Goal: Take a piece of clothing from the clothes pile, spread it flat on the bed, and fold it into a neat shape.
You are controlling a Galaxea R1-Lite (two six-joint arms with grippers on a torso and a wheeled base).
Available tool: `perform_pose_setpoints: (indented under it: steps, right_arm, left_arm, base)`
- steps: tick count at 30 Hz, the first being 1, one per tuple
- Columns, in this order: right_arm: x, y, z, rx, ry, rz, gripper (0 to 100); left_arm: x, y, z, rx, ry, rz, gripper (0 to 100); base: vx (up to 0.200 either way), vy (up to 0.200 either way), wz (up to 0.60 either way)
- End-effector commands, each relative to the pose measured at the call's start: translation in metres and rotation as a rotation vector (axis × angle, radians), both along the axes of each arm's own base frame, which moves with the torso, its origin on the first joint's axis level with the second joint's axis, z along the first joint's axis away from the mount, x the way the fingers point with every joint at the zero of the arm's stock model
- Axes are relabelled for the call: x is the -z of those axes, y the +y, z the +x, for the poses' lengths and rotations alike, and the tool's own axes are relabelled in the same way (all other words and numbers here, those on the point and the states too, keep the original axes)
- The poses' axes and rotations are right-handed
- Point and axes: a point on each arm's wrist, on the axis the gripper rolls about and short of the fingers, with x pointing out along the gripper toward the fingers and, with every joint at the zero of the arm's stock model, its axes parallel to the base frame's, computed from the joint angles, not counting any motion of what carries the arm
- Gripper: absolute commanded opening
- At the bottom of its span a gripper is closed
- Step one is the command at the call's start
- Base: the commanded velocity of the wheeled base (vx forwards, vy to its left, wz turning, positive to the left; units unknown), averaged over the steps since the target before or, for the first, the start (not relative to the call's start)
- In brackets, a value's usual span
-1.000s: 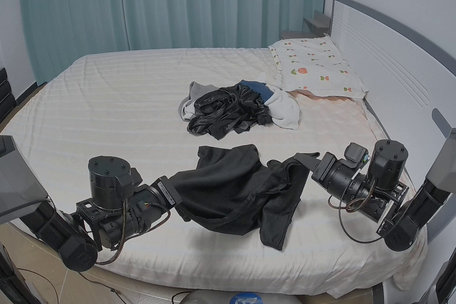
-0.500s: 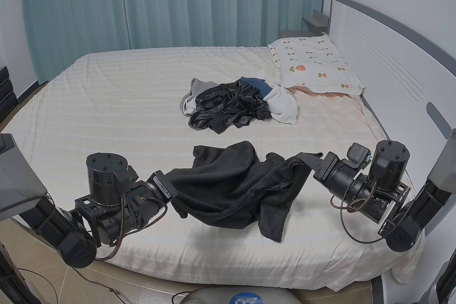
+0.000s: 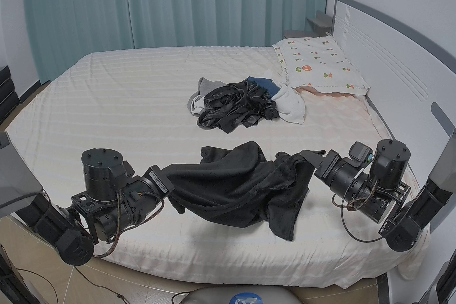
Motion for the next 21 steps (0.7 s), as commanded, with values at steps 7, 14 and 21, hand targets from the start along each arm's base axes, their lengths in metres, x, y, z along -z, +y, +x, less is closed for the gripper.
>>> perform_pose_setpoints:
  steps: [7,14,21]
  right_arm:
    - [0.004,0.003,0.005,0.063,-0.013,-0.04,0]
    - [0.004,0.006,0.009,0.112,-0.034,-0.061,0]
    - [0.0,0.005,0.011,0.17,-0.087,-0.101,0]
  left_arm:
    - [-0.006,0.002,0.0,-0.007,-0.021,-0.011,0]
    - [-0.011,0.003,0.0,-0.014,-0.037,-0.016,0]
    - [-0.013,0.004,-0.001,-0.015,-0.046,-0.017,0]
  base:
    - [0.0,0.2,0.0]
    - [0.0,0.2,0.0]
    - [0.0,0.2,0.0]
